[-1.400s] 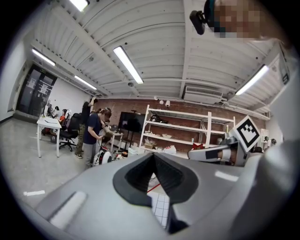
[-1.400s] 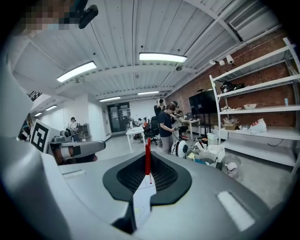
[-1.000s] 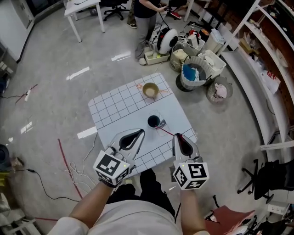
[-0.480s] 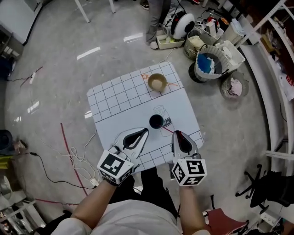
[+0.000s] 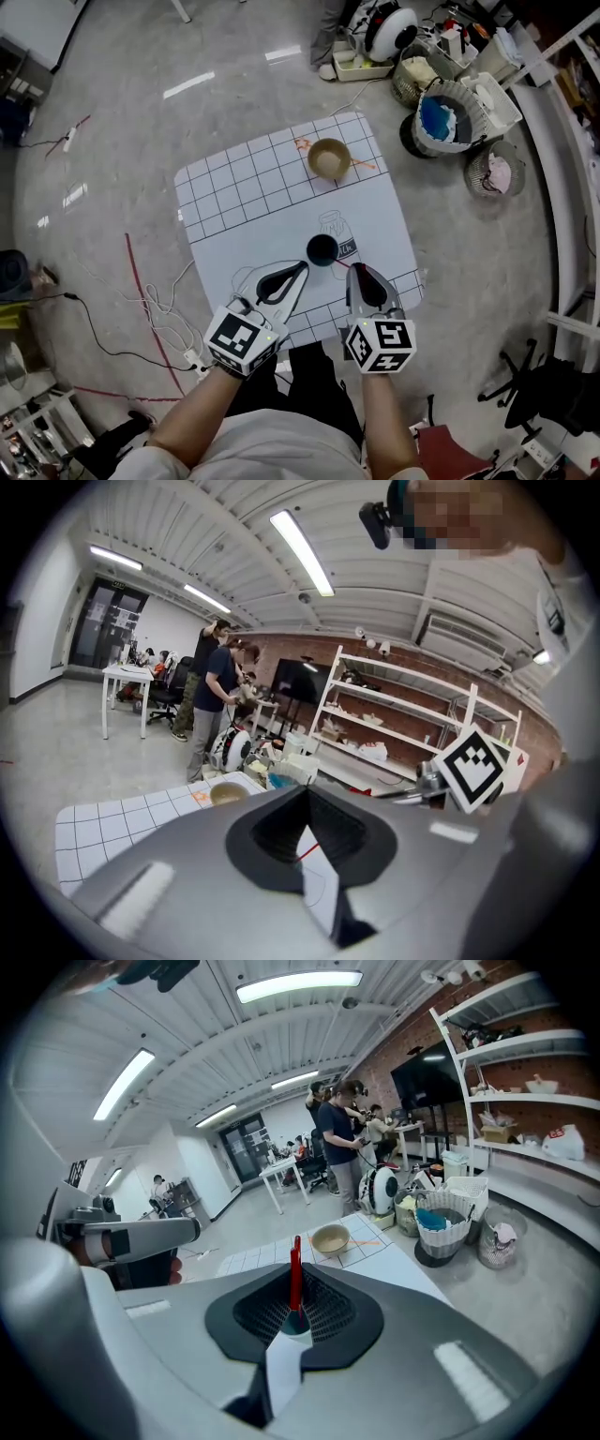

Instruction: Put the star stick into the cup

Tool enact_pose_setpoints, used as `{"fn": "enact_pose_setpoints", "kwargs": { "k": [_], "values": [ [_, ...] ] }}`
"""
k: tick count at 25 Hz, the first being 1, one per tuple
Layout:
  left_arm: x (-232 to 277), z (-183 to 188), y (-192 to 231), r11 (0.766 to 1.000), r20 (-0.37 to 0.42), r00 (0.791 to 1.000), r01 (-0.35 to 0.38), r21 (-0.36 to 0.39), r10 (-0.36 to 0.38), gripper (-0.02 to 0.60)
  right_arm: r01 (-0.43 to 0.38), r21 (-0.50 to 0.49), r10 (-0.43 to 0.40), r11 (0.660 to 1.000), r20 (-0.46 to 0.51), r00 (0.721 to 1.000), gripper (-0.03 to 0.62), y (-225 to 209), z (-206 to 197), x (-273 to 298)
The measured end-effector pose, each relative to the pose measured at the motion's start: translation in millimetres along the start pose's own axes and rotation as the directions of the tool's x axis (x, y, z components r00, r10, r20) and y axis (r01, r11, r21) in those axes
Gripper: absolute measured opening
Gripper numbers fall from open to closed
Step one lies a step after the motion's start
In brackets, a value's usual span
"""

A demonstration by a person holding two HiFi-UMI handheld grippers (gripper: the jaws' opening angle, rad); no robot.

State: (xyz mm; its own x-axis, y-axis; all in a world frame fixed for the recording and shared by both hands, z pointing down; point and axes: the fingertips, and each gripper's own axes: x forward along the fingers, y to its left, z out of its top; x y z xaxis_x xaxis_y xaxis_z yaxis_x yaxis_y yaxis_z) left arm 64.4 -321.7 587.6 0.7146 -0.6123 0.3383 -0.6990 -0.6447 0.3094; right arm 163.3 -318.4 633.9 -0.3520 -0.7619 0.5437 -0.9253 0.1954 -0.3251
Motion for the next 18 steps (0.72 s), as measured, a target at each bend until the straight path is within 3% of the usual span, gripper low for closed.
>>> {"fn": "enact_pose_setpoints", "kwargs": {
  "k": [18],
  "values": [
    [19, -22, 23, 0.999, -0.055, 0.998, -0.03, -0.036, 0.028, 0.005, -0.057, 0.007, 0.057, 0.998, -0.094, 0.994, 0.037, -3, -33, 47]
  ]
}}
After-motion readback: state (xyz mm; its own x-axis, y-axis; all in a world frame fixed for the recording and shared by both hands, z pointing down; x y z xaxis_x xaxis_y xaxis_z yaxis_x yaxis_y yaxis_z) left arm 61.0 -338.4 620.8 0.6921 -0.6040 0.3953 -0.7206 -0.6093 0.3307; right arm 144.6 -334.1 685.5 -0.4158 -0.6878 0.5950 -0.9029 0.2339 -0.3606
